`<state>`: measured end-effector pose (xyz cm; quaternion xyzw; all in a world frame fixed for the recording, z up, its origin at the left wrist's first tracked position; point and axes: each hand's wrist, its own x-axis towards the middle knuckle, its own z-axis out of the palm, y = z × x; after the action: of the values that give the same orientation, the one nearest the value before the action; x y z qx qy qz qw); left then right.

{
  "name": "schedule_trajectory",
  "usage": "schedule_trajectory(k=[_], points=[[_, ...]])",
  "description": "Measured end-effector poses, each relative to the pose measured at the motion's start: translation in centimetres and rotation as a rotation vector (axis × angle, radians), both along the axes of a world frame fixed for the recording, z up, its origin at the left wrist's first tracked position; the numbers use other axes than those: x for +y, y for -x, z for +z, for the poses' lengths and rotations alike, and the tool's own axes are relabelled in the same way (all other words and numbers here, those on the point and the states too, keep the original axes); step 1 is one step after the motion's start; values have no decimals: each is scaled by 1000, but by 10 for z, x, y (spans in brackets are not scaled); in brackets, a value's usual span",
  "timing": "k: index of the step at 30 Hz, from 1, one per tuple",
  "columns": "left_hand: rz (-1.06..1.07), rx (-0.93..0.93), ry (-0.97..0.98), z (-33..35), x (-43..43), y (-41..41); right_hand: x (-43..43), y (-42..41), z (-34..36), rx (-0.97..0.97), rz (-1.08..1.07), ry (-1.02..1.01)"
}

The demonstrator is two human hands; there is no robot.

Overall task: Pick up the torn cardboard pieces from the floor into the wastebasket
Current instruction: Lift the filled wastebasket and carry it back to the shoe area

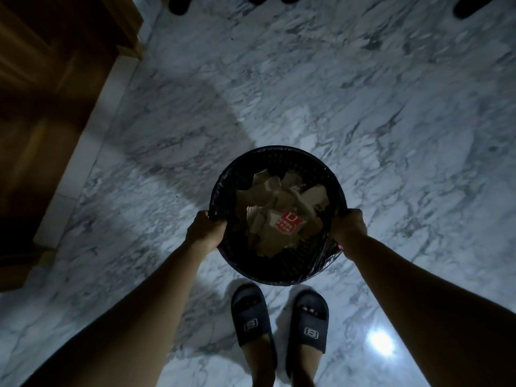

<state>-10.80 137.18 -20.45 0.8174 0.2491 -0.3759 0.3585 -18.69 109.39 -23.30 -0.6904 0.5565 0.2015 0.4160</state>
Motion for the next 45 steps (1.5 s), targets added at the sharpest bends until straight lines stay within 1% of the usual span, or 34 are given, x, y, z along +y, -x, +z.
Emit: schedule_trajectory(k=[1,3,5,9,11,14,18,21,24,26,29,34,37,41,43,45], points=[[10,13,0,5,0,-3,-5,2,-2,-14,-64,-7],[-5,59,-31,20,-1,-10,-16,8,0,-25,-116,-26],[-78,106,-54,43,-6,-20,-24,11,44,-7,-130,-43],[-215,103,-20,129,-48,-46,-67,28,168,-25,-164,-46],[-300,108,11,185,-87,-54,-100,45,237,-21,-174,-12],[-473,80,5,269,-162,-55,-152,74,321,-21,-215,10],[-711,-10,-20,352,-276,-51,-229,115,400,-26,-297,47],[-832,-66,-20,392,-373,-44,-301,147,434,-66,-396,85],[-869,-106,0,415,-470,-34,-375,178,454,-119,-526,67],[-883,-133,3,422,-523,-27,-412,194,465,-131,-576,62],[-970,-187,31,428,-613,-11,-483,220,474,-180,-670,82],[-1046,-260,56,433,-738,-1,-590,234,477,-220,-791,76],[-1084,-273,62,425,-823,-13,-662,227,468,-221,-864,63],[-1145,-213,25,402,-915,-40,-739,206,446,-167,-895,19],[-1182,-179,7,381,-969,-56,-783,194,424,-135,-913,0],[-1211,-191,10,360,-1019,-71,-826,180,400,-140,-916,-14]])
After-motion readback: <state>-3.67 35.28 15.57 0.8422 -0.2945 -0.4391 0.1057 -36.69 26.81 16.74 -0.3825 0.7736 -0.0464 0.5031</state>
